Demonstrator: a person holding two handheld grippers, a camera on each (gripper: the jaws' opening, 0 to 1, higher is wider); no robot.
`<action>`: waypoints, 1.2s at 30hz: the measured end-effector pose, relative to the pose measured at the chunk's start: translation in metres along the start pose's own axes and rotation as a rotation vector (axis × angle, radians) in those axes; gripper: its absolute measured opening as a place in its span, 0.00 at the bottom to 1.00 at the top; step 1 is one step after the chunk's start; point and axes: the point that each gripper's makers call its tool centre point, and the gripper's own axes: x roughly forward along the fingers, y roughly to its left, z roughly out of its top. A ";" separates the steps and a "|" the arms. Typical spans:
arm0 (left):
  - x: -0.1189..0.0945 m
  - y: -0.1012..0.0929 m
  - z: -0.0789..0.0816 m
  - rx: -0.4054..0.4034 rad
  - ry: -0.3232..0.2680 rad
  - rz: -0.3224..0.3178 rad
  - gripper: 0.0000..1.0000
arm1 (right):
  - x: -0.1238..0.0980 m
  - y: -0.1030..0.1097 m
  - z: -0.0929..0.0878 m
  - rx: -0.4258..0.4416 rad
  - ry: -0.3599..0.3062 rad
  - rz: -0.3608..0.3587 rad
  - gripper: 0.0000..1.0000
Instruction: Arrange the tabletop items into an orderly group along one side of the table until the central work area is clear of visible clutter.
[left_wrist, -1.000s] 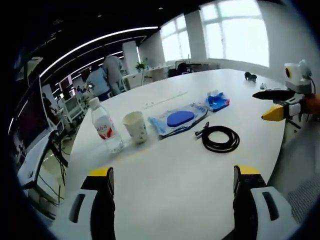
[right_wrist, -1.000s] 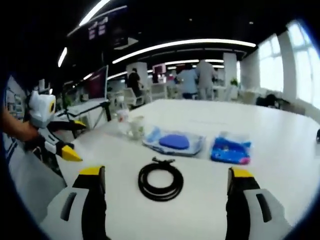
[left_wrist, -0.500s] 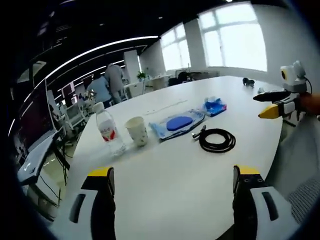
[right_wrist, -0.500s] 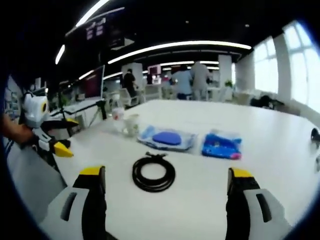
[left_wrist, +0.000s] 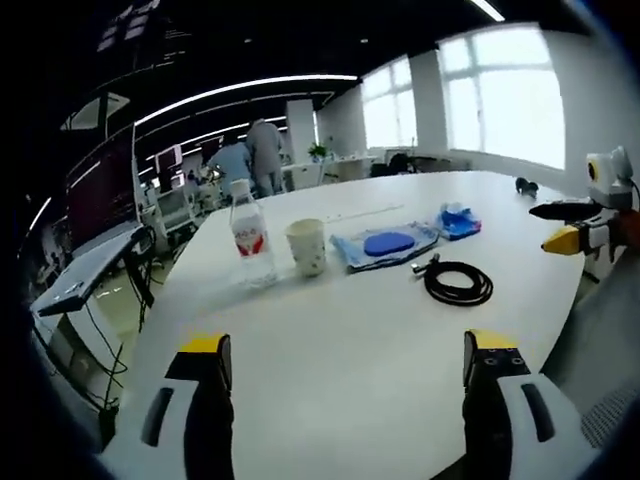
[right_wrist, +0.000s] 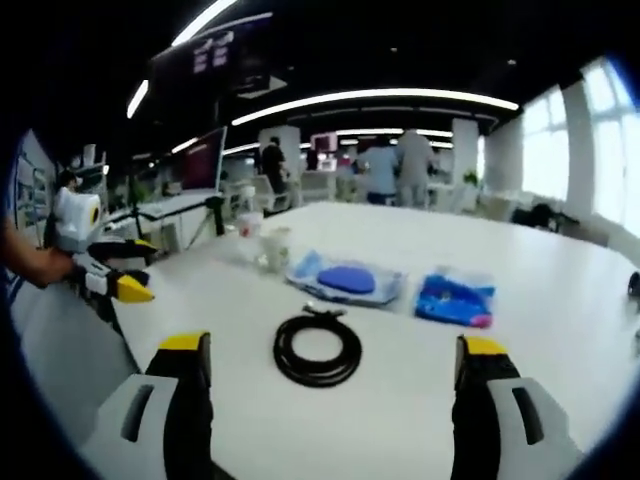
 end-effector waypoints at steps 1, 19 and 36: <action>0.000 -0.002 0.000 0.010 0.000 -0.004 0.94 | 0.000 -0.001 -0.001 0.006 0.002 -0.003 1.00; 0.001 -0.016 0.001 0.057 -0.014 -0.066 0.92 | -0.004 -0.017 -0.005 0.065 0.012 -0.066 0.99; 0.002 -0.017 -0.003 0.067 0.014 -0.068 0.89 | -0.002 -0.017 -0.015 -0.059 0.069 -0.060 0.99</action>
